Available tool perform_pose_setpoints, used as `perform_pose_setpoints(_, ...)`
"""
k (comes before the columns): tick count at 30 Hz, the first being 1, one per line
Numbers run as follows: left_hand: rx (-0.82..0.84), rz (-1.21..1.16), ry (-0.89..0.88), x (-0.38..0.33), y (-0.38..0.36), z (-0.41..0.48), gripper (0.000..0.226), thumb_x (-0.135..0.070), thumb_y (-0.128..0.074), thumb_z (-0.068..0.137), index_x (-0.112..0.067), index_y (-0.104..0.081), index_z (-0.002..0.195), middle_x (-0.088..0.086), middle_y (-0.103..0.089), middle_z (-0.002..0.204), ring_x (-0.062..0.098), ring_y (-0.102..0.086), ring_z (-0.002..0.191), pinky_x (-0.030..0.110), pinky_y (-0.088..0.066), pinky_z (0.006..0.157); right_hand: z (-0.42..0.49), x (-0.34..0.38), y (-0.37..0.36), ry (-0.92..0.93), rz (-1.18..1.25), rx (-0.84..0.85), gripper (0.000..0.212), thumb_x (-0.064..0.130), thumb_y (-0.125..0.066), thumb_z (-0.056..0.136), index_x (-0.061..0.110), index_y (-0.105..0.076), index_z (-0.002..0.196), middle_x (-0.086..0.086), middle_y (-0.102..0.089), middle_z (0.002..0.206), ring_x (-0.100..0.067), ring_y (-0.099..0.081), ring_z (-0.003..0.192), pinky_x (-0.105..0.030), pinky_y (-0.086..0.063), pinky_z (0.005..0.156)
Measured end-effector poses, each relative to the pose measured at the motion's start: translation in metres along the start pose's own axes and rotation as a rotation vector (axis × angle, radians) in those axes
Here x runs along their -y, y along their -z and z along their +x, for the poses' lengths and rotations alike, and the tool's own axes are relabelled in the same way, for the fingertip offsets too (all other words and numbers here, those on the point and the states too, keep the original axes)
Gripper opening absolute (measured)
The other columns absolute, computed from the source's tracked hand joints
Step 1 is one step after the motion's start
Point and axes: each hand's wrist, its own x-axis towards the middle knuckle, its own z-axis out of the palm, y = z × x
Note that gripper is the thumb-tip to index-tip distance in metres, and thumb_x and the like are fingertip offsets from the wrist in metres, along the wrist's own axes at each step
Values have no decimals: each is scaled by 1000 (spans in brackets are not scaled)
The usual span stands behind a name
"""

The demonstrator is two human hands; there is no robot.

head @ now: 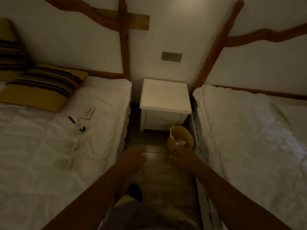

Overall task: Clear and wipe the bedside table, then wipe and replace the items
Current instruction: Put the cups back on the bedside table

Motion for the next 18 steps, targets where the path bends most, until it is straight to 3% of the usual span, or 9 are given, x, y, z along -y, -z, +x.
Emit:
perform_pose_setpoints(4, -15, -40, 47, 11, 41, 61, 22, -23, -53, 92, -12, -55, 111, 3, -57, 101, 13, -53, 87, 23, -42, 71, 74, 41, 22, 62, -127, 66, 30, 31, -57, 92, 18, -54, 119, 1, -58, 95, -8, -54, 78, -21, -40, 60)
perform_pose_setpoints(6, -30, -54, 80, 21, 55, 85, 29, -24, -53, 92, -12, -54, 119, 7, -58, 113, 19, -55, 99, 27, -44, 80, 110, 58, 27, 111, -231, 87, 33, 32, -54, 93, 18, -51, 123, 1, -59, 99, -9, -53, 78, -23, -38, 60)
perform_pose_setpoints(9, -89, -125, 174, 43, 70, 115, 34, -25, -54, 93, -10, -53, 123, 11, -55, 124, 24, -52, 113, 33, -41, 96, 172, 89, 23, 187, -323, 201, 38, 28, -51, 96, 11, -46, 129, -11, -57, 122, -25, -56, 106, -32, -44, 85)
perform_pose_setpoints(11, -133, -198, 308, 63, 76, 127, 37, -28, -52, 94, -9, -51, 127, 11, -53, 127, 25, -50, 118, 31, -38, 99, 213, 118, 16, 248, -342, 280, 38, 28, -52, 96, 10, -47, 129, -9, -56, 122, -25, -54, 110, -30, -41, 90)
perform_pose_setpoints(14, -241, -294, 531, 90, 76, 127, 38, -34, -51, 95, -15, -50, 127, 7, -54, 128, 22, -50, 117, 30, -37, 99, 269, 155, -13, 410, -430, 428, 32, 28, -52, 96, 8, -51, 121, -9, -58, 113, -19, -54, 96, -21, -34, 74)
perform_pose_setpoints(18, -389, -432, 821, 126, 57, 109, 29, -36, -53, 92, -20, -56, 116, 2, -60, 113, 19, -54, 105, 31, -44, 91, 307, 207, -72, 556, -466, 638, 43, 33, -60, 91, 17, -46, 129, -6, -55, 119, -24, -57, 105, -38, -50, 89)
